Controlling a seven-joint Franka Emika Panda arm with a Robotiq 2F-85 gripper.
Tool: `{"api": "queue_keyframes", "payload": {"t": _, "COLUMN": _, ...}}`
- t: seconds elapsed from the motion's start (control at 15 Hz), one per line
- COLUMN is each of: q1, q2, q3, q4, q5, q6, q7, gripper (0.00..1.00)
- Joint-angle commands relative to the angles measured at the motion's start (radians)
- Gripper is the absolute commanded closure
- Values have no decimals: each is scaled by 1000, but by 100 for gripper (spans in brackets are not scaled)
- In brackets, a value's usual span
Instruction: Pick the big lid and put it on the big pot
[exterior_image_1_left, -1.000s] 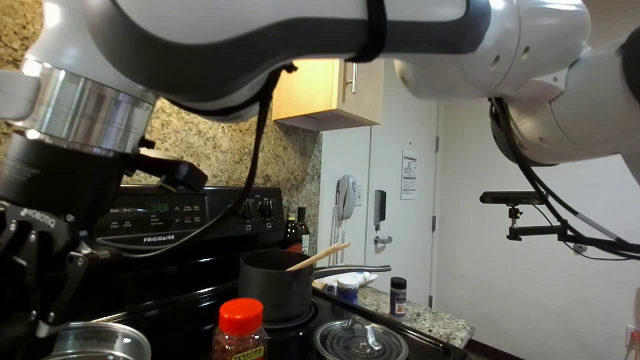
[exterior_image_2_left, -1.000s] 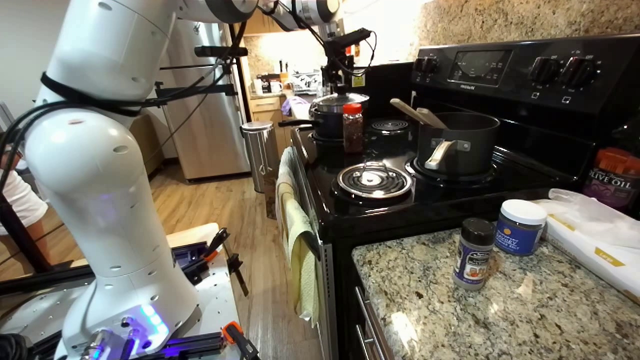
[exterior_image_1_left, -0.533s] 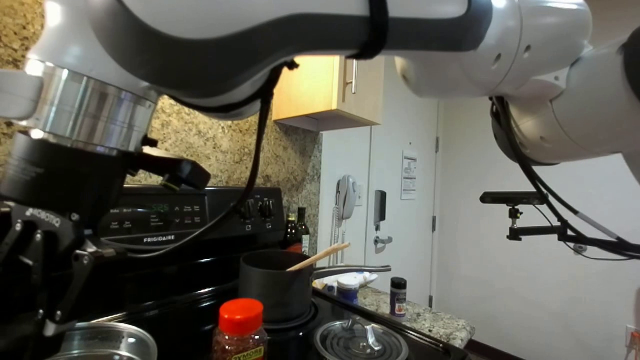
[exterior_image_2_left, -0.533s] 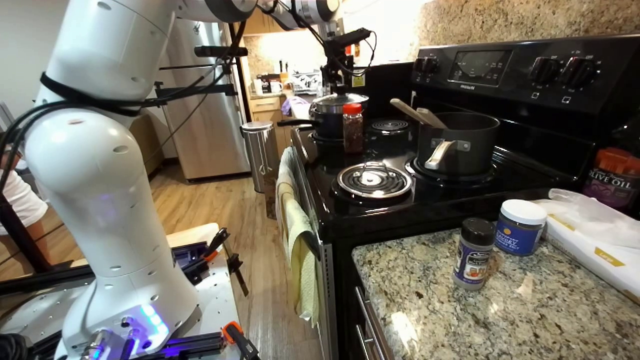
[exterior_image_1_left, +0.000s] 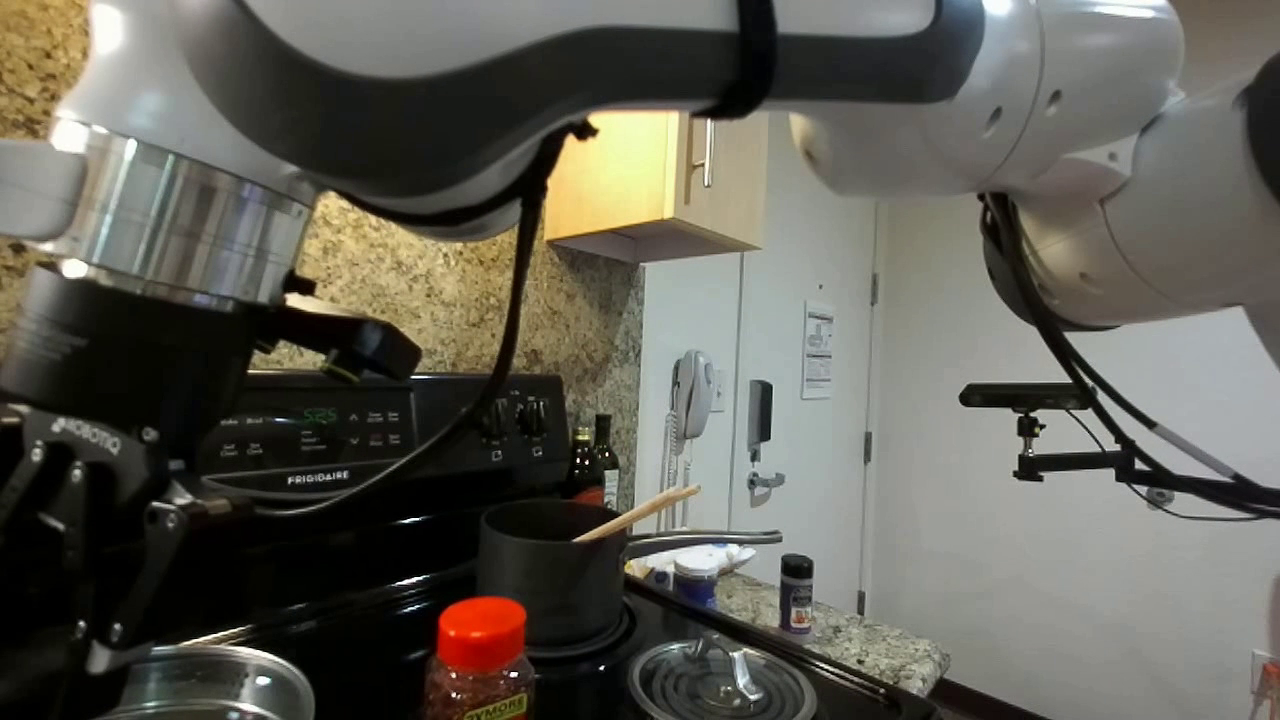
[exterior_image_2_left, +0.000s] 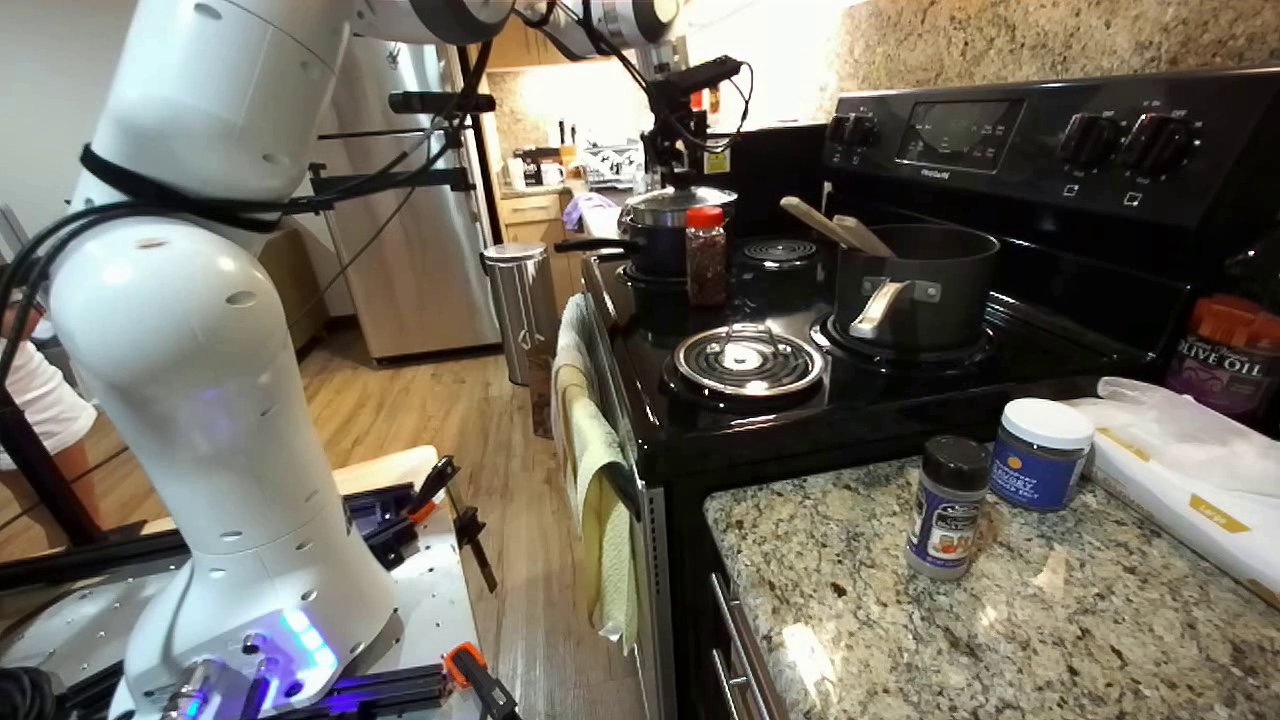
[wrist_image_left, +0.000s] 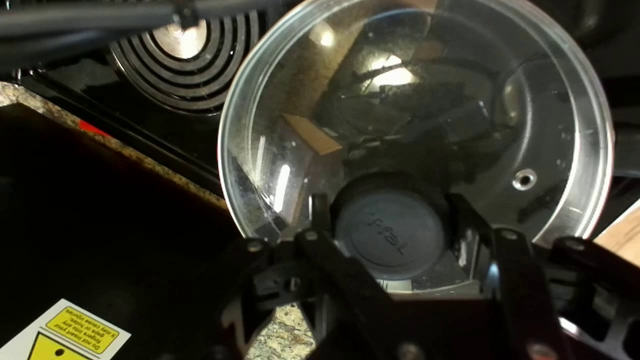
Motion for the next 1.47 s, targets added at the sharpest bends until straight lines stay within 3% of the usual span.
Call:
{"api": "queue_keyframes", "payload": {"t": 0.0, "q1": -11, "q2": -30, "q3": 7, "q4": -49, "q5": 25, "q6": -13, "q7": 15, "gripper": 67}}
{"api": "queue_keyframes", "payload": {"t": 0.73, "q1": -5, "q2": -62, "q3": 1, "q4": -116, "q5": 20, "q6": -2, "q7": 74, "gripper": 67}}
{"api": "queue_keyframes", "payload": {"t": 1.33, "q1": -11, "q2": -78, "q3": 3, "q4": -182, "q5": 10, "q6": 83, "q7": 47, "gripper": 67}}
{"api": "queue_keyframes", "payload": {"t": 1.4, "q1": -7, "q2": -83, "q3": -3, "q4": -191, "q5": 0, "q6": 97, "q7": 58, "gripper": 17}}
